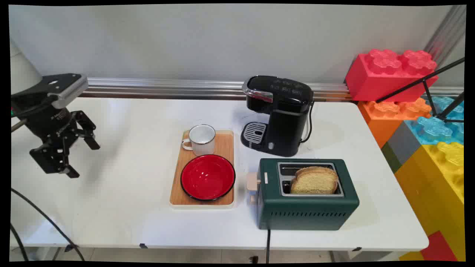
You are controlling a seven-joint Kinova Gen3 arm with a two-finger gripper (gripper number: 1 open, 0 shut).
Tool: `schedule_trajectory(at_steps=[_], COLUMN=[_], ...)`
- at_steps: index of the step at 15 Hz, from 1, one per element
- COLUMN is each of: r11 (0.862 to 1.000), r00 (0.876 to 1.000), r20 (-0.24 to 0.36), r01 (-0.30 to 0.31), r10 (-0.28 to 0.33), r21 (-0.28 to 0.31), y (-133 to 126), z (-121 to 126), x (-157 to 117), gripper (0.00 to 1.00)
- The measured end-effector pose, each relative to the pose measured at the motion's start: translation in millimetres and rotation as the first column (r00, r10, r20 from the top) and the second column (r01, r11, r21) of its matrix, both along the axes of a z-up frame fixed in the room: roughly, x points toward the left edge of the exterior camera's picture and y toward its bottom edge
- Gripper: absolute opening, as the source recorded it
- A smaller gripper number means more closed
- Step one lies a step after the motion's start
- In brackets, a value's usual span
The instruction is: Press the toaster switch
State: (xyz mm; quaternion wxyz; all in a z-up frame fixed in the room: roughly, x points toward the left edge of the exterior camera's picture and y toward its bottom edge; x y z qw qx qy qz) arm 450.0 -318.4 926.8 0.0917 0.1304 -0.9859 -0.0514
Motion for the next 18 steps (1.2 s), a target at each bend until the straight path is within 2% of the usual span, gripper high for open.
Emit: schedule_trajectory(at_steps=[4,6,9,11,12,14,18], r11=[1.000,1.000,1.000,1.000,0.999,0.998,0.994], r00=[0.999,0.997,0.989,0.979,0.970,0.945,0.883], r20=[-0.035,-0.075,-0.149,-0.203,-0.239,-0.321,-0.464], r01=[0.001,-0.011,-0.020,-0.026,-0.035,-0.066,-0.102], r10=[-0.001,0.012,0.020,0.025,0.032,0.056,0.075], r21=[0.004,0.006,0.004,-0.003,-0.009,-0.019,-0.035], y=[2.7,4.1,4.6,3.1,1.5,-3.6,-12.1], z=[0.3,1.5,4.7,7.5,9.3,13.7,22.9], x=[-1.5,-6.0,-16.4,-26.7,-34.2,-52.9,-87.0], gripper=[1.00,1.00,1.00,1.00,1.00,1.00,1.00])
